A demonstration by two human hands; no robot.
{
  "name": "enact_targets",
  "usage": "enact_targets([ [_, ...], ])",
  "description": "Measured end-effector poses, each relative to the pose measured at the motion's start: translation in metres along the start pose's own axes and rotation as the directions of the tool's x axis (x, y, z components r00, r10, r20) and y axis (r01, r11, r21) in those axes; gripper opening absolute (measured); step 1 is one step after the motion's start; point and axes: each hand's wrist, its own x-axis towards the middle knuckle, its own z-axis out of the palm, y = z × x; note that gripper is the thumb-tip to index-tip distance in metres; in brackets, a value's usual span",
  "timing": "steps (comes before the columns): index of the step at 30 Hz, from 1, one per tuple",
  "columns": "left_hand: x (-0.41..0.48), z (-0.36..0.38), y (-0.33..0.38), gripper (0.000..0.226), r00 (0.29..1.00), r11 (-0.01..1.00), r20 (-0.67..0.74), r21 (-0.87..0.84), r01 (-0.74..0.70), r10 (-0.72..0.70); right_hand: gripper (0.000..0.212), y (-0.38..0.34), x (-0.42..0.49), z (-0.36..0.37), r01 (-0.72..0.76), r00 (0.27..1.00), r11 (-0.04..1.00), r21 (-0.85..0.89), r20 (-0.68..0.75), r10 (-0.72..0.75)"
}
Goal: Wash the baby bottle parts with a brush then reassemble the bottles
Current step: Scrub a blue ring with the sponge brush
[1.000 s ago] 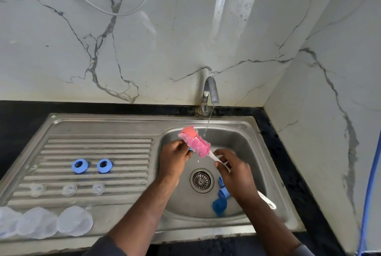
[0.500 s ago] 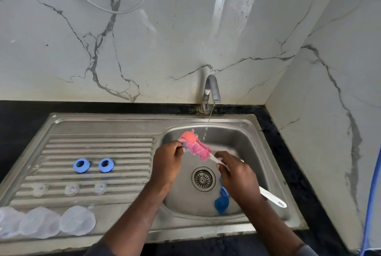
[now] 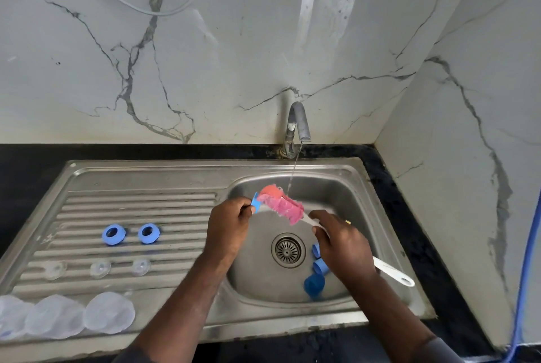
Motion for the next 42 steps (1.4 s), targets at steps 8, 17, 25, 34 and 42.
enact_targets([
  [8, 0.0, 0.002, 0.004, 0.008, 0.999, 0.999, 0.034, -0.037, -0.022, 0.023, 0.029, 0.009, -0.001, -0.004, 0.029, 0.999, 0.997, 0.065, 0.024, -0.031],
  [17, -0.006, 0.015, 0.02, 0.025, 0.974, 0.879, 0.17, -0.429, 0.209, -0.149, 0.025, 0.029, 0.017, -0.004, -0.072, 0.992, 0.966, 0.248, 0.117, 0.044],
  [25, -0.007, 0.009, 0.053, 0.017, 0.904, 0.204, 0.312, -0.903, 0.378, -0.292, 0.025, 0.066, 0.01, -0.007, -0.15, 0.969, 0.842, 0.518, 0.245, 0.021],
  [34, -0.019, 0.016, 0.064, 0.018, 0.855, 0.116, 0.306, -0.916, 0.384, -0.42, 0.022, 0.06, 0.013, 0.0, -0.113, 0.977, 0.823, 0.556, 0.214, -0.011],
  [42, -0.025, 0.025, 0.067, 0.015, 0.874, 0.344, 0.228, -0.853, 0.392, -0.429, 0.025, 0.067, 0.017, 0.003, -0.05, 0.983, 0.878, 0.475, 0.178, -0.04],
])
